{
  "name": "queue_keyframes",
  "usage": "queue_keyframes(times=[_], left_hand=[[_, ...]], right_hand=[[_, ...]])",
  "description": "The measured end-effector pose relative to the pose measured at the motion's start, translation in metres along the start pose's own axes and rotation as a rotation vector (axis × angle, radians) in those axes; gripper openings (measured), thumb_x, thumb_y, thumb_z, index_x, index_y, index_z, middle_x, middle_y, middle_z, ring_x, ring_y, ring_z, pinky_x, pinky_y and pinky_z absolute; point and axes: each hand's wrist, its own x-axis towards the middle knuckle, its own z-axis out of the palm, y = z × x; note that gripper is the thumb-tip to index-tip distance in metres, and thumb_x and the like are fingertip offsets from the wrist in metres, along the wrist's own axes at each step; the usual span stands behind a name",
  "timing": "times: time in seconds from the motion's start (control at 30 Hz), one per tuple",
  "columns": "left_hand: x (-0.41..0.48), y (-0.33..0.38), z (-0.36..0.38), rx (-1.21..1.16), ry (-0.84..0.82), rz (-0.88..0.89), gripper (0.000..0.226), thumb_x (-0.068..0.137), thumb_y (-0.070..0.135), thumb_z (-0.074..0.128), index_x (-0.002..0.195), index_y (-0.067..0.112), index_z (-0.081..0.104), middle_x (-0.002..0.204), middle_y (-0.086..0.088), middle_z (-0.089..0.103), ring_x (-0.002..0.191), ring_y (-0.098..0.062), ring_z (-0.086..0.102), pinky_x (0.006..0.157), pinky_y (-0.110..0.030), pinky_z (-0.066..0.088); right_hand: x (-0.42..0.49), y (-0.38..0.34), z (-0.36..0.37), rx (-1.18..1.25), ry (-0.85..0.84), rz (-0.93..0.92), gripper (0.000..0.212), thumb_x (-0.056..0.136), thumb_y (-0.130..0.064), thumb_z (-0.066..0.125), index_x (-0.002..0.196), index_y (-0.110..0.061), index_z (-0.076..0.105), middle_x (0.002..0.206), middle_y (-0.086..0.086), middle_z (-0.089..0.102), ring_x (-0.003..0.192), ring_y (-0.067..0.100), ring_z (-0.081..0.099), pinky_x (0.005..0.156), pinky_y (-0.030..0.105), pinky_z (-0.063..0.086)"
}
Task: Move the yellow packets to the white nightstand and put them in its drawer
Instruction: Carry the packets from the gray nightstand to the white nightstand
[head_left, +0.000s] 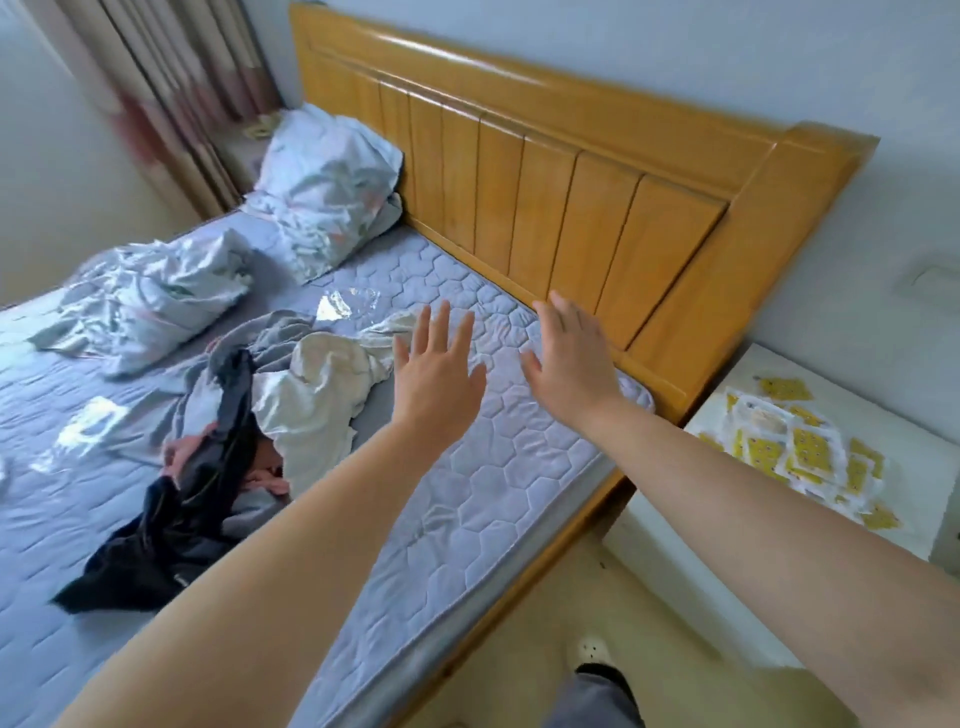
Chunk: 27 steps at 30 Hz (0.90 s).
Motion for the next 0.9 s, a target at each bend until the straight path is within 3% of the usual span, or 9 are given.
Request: queue_keyframes(times=[0.17,0.3,0.47,0.6,0.7,0.8,0.9], left_hand=[[-0.030,-0.084,-0.079,0.133,0.147,-0.142,0.062,0.100,0.043,0.032,0.153,0.024,0.006,0.161,-0.003,-0.008,0.147,-0.023,-0.013,0.117,-0.053,-0.002],[-0.055,-0.135,-0.133,0.193,0.300,-0.266,0.065,0.099,0.044,0.034,0.153,0.026,0.005,0.161,-0.002,-0.009,0.147,-0.022,-0.014,0.115,-0.053,-0.006],[-0.099,-0.190,-0.185,0.325,0.393,-0.481,0.068,0.098,0.047,0.031,0.153,0.027,-0.004,0.161,-0.003,-0.011,0.147,-0.026,-0.014,0.115,-0.054,-0.003],[-0.144,-0.230,-0.208,0.397,0.428,-0.555,0.070,0.098,0.049,0.032,0.151,0.030,-0.010,0.160,-0.003,-0.013,0.147,-0.028,-0.012,0.115,-0.056,-0.003],[-0.189,-0.267,-0.226,0.446,0.496,-0.595,0.069,0.096,0.049,0.032,0.152,0.027,-0.002,0.161,-0.006,-0.001,0.148,-0.031,-0.001,0.114,-0.057,0.002],[-0.241,-0.302,-0.245,0.490,0.553,-0.623,0.065,0.092,0.049,0.028,0.151,0.024,0.019,0.158,-0.010,0.022,0.144,-0.035,0.020,0.109,-0.062,0.018],[-0.305,-0.349,-0.265,0.530,0.579,-0.673,0.065,0.090,0.049,0.028,0.149,0.023,0.023,0.157,-0.010,0.025,0.143,-0.035,0.023,0.106,-0.064,0.023]], right_hand=[[0.035,-0.116,-0.015,-0.063,0.117,-0.268,0.052,0.095,-0.030,0.046,0.138,-0.002,0.039,0.149,0.021,0.031,0.136,0.036,0.031,0.109,0.053,0.024],[0.059,-0.196,-0.022,-0.068,0.201,-0.473,0.056,0.089,-0.037,0.036,0.131,-0.001,0.047,0.140,0.022,0.046,0.129,0.038,0.044,0.101,0.057,0.036],[0.069,-0.288,-0.028,0.033,0.263,-0.654,0.054,0.089,-0.036,0.038,0.132,-0.004,0.046,0.143,0.020,0.042,0.132,0.037,0.040,0.106,0.056,0.030],[0.061,-0.344,-0.032,0.092,0.297,-0.735,0.052,0.088,-0.028,0.053,0.133,-0.004,0.044,0.145,0.020,0.040,0.134,0.038,0.038,0.107,0.059,0.028],[0.042,-0.398,-0.034,0.091,0.314,-0.789,0.053,0.088,-0.033,0.045,0.133,-0.006,0.041,0.145,0.020,0.039,0.133,0.038,0.039,0.107,0.059,0.029],[0.012,-0.459,-0.031,0.114,0.333,-0.836,0.055,0.088,-0.039,0.029,0.133,-0.008,0.035,0.145,0.020,0.040,0.132,0.039,0.040,0.106,0.060,0.031],[-0.031,-0.533,-0.022,0.172,0.366,-0.900,0.055,0.090,-0.036,0.038,0.137,-0.008,0.037,0.147,0.019,0.038,0.134,0.039,0.038,0.107,0.060,0.026]])
